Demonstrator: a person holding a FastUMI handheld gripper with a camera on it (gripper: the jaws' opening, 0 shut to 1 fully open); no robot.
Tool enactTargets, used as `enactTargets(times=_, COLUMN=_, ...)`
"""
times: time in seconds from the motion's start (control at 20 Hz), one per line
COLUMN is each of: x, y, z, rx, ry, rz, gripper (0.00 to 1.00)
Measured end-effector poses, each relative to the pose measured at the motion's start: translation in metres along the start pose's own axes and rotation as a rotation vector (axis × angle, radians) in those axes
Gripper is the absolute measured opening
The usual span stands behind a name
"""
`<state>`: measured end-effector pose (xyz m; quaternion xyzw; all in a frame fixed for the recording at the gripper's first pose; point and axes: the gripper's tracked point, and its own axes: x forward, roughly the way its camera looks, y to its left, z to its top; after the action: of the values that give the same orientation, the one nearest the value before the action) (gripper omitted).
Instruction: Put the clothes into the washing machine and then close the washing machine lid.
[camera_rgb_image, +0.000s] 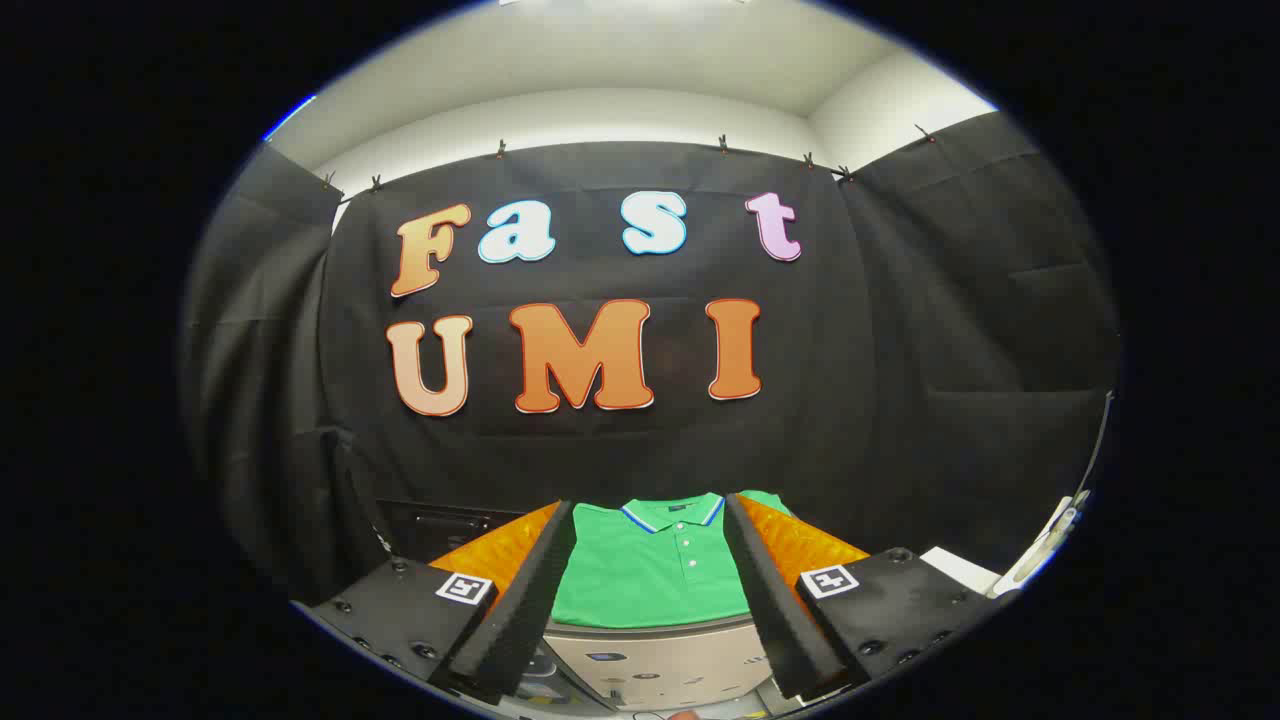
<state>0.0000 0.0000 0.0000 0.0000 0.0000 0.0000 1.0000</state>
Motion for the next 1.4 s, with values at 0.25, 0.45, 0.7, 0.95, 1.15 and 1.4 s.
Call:
enactTargets(times=0.25, x=0.001, y=0.0, z=0.005, rx=-0.007, ry=-0.003, rz=0.009, gripper=0.97)
enactTargets(times=0.45, x=0.002, y=0.001, z=0.01, rx=-0.011, ry=-0.008, rz=0.012, gripper=0.97)
enactTargets(times=0.7, x=0.002, y=0.004, z=0.01, rx=-0.037, ry=0.004, rz=0.022, gripper=0.97)
enactTargets(times=0.95, x=0.005, y=0.008, z=0.007, rx=-0.034, ry=0.011, rz=0.032, gripper=0.97)
enactTargets(times=1.15, x=0.005, y=0.009, z=0.01, rx=-0.038, ry=0.006, rz=0.032, gripper=0.97)
enactTargets(times=1.4, x=0.008, y=0.007, z=0.013, rx=-0.031, ry=0.011, rz=0.024, gripper=0.97)
